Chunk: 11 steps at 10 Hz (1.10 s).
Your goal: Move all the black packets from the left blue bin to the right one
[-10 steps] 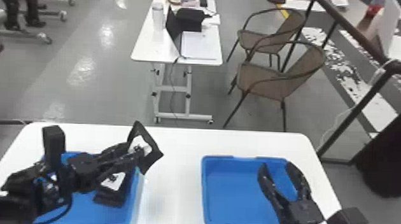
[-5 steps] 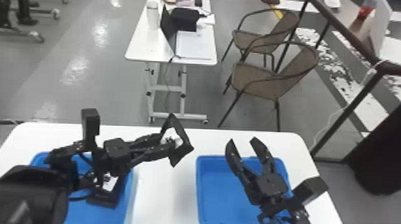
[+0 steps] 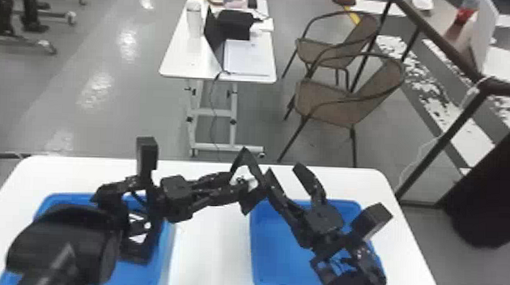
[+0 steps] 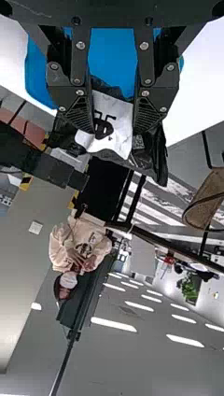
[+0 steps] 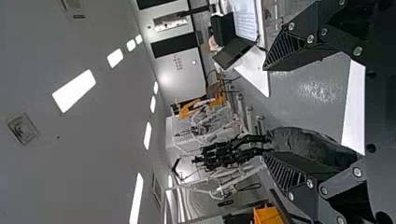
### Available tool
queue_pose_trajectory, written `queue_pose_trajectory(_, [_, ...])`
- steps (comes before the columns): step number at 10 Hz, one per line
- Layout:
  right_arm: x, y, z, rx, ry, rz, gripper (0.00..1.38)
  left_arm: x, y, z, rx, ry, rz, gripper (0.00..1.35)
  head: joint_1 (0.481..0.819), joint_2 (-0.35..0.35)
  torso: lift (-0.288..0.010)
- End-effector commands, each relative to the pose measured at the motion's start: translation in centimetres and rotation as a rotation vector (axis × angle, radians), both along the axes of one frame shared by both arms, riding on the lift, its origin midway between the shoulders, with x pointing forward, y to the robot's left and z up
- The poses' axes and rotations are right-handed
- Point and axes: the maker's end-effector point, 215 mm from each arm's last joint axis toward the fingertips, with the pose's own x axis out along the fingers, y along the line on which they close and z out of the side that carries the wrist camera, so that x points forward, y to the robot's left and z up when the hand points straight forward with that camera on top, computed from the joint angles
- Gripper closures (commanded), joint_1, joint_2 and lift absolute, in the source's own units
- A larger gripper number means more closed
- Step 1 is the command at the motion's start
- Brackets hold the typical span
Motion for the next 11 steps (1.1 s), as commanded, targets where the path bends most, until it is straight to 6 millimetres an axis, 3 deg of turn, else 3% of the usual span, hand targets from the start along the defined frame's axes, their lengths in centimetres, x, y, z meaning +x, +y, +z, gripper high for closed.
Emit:
queue_pose_trajectory(1, [0.2, 0.9, -0.2, 0.008, 0.008, 0.020, 0.41, 0.2, -1.3, 0.6, -0.012, -0.010, -0.018, 0.84, 0.695, -0.119, 0.000])
queue_pose_trajectory(4, [0.0, 2.1, -0.4, 0.012, 0.018, 0.052, 0.41, 0.2, -2.6, 0.8, -0.015, -0.016, -0.041, 0.84, 0.695, -0.124, 0.000])
queue_pose_trajectory(5, [0.0, 2.3, -0.6, 0.007, 0.022, 0.054, 0.48, 0.1, -2.8, 0.8, -0.021, -0.015, -0.042, 0.84, 0.695, -0.125, 0.000])
queue_pose_trajectory(6, [0.1, 2.2, -0.7, 0.011, 0.028, 0.053, 0.69, 0.0, -2.9, 0.8, -0.022, -0.014, -0.045, 0.84, 0.695, -0.125, 0.000])
queue_pose_trajectory(8, [0.1, 2.2, -1.3, 0.025, 0.048, 0.054, 0.84, 0.0, -3.0, 1.1, -0.032, -0.016, -0.045, 0.84, 0.695, -0.127, 0.000])
queue_pose_trajectory(9, [0.1, 2.1, -1.4, 0.030, 0.051, 0.052, 1.05, 0.0, -3.0, 1.1, -0.035, -0.014, -0.043, 0.83, 0.695, -0.128, 0.000])
queue_pose_trajectory(11, [0.0, 2.2, -1.7, 0.038, 0.063, 0.054, 1.18, 0.2, -2.8, 1.4, -0.039, -0.024, -0.038, 0.84, 0.695, -0.129, 0.000])
